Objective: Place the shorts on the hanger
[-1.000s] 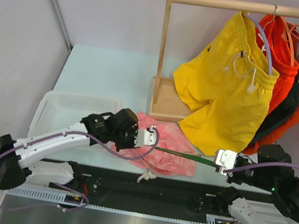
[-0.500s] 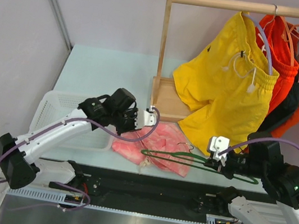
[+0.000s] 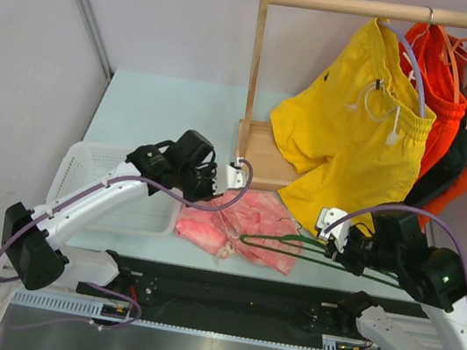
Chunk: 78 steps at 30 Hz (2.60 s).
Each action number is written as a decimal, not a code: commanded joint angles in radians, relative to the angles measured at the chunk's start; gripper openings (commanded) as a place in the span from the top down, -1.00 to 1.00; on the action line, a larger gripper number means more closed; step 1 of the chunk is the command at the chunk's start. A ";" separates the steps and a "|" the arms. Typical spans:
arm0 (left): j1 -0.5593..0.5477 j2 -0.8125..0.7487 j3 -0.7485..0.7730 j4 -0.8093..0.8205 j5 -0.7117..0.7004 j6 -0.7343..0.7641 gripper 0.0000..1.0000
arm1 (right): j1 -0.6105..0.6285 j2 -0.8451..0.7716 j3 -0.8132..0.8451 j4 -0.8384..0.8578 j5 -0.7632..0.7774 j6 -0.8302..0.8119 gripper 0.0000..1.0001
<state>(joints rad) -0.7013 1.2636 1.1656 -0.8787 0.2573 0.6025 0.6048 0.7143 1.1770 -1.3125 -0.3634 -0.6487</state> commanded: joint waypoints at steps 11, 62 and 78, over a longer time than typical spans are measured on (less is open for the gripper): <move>0.028 0.032 0.085 -0.026 0.056 -0.003 1.00 | -0.002 0.016 -0.030 0.248 0.238 0.072 1.00; 0.141 0.131 0.187 -0.072 0.138 0.031 1.00 | 0.026 -0.010 -0.002 0.071 0.127 0.121 1.00; 0.140 0.128 0.244 -0.114 0.169 -0.001 1.00 | 0.044 0.063 -0.019 0.223 0.054 0.167 1.00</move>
<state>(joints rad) -0.5690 1.3964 1.3460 -0.9844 0.3882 0.6071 0.6315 0.7555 1.1614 -1.1992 -0.2733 -0.5190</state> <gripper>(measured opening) 0.009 0.041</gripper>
